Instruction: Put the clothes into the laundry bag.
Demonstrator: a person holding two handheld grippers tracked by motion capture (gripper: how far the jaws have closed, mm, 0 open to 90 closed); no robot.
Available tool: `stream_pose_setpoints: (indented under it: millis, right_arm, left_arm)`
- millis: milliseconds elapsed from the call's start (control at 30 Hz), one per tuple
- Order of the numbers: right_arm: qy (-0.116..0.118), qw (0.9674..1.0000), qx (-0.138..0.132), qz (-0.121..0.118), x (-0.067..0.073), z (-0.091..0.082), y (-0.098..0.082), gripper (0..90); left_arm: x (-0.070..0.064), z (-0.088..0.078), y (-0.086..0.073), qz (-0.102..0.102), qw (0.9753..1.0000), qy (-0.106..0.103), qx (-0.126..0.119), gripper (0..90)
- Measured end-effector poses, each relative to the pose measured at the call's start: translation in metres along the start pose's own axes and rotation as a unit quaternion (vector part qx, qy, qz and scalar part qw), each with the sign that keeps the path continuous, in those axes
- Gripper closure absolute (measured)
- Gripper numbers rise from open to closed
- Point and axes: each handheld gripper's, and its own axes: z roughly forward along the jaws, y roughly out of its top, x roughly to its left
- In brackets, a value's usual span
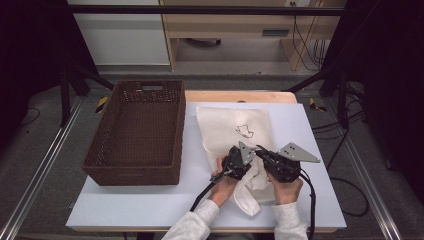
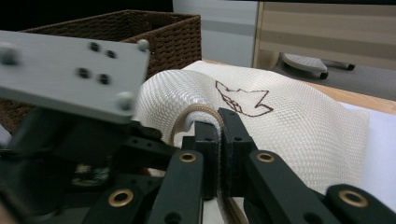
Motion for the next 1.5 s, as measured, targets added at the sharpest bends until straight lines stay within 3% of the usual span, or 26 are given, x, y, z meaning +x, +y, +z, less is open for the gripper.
stream_pose_setpoints:
  millis: [67, 133, 167, 200, 233, 267, 367, 467, 567, 733, 867, 900, 1000, 1133, 1333, 1400, 1500]
  right_arm:
    - [-0.003, 1.0000, 0.004, 0.003, -0.001, 0.000, 0.000, 87.2]
    - [-0.004, 1.0000, 0.003, 0.008, -0.002, 0.000, -0.001, 87.3]
    - [-0.003, 0.9999, 0.004, 0.011, -0.004, 0.000, -0.002, 87.3]
    - [-0.003, 0.9999, 0.004, 0.011, -0.004, 0.000, -0.002, 87.3]
    - [-0.003, 0.9999, 0.006, 0.010, -0.004, 0.001, -0.003, 87.3]
    - [-0.003, 0.9999, 0.006, 0.010, -0.004, 0.001, -0.003, 87.3]
    - [-0.002, 0.9999, 0.007, 0.008, -0.003, 0.002, -0.003, 87.3]
    - [-0.002, 0.9999, 0.007, 0.007, -0.004, 0.001, -0.003, 87.3]
    - [-0.004, 0.9999, 0.009, 0.007, -0.003, 0.001, -0.004, 87.3]
    - [-0.004, 0.9999, 0.013, 0.004, -0.002, 0.002, -0.004, 87.2]
    - [-0.004, 0.9999, 0.015, 0.002, -0.001, 0.003, -0.005, 87.2]
    - [-0.004, 0.9999, 0.016, 0.002, -0.001, 0.003, -0.005, 87.2]
    - [-0.004, 0.9999, 0.016, 0.002, -0.001, 0.003, -0.005, 87.2]
    - [-0.002, 0.9999, 0.015, 0.004, -0.002, 0.003, -0.006, 87.2]
    - [0.000, 0.9999, 0.012, 0.002, -0.001, 0.004, -0.005, 87.2]
    - [0.001, 0.9999, 0.010, 0.001, 0.000, 0.003, -0.004, 87.3]
    - [0.000, 1.0000, 0.008, 0.000, 0.000, 0.003, -0.004, 87.3]
  left_arm:
    - [-0.002, 0.000, 0.000, 0.004, 1.0000, 0.000, 0.002, 81.8]
    - [-0.002, -0.006, 0.001, -0.007, 0.9999, -0.015, 0.001, 75.9]
    - [-0.002, -0.011, 0.001, -0.014, 0.9995, -0.028, -0.002, 57.2]
    - [-0.002, -0.017, 0.002, -0.018, 0.9989, -0.043, -0.003, 57.2]
    - [-0.003, -0.031, 0.000, -0.012, 0.9983, -0.058, -0.005, 41.6]
    - [-0.003, -0.031, 0.000, -0.012, 0.9983, -0.058, -0.005, 35.4]
    - [-0.005, -0.057, -0.007, 0.004, 0.9980, -0.062, -0.009, 29.8]
    - [-0.004, -0.080, -0.019, -0.004, 0.9978, -0.064, -0.017, 26.5]
    - [-0.001, -0.096, -0.034, -0.011, 0.9977, -0.067, -0.003, 25.8]
    - [-0.004, -0.111, -0.067, -0.020, 0.9971, -0.071, 0.018, 27.9]
    - [-0.009, -0.100, -0.086, -0.047, 0.9941, -0.091, 0.035, 37.5]
    - [-0.011, -0.096, -0.089, -0.046, 0.9932, -0.097, 0.046, 37.5]
    - [-0.017, -0.091, -0.090, -0.038, 0.9940, -0.088, 0.052, 52.1]
    - [-0.018, -0.097, -0.083, -0.038, 0.9945, -0.088, 0.043, 78.8]
    - [-0.017, -0.117, -0.047, -0.029, 0.9950, -0.088, -0.038, 81.7]
    - [-0.018, -0.113, -0.030, -0.021, 0.9948, -0.088, -0.048, 81.7]
    - [-0.020, -0.094, -0.010, -0.010, 0.9956, -0.085, -0.040, 81.7]
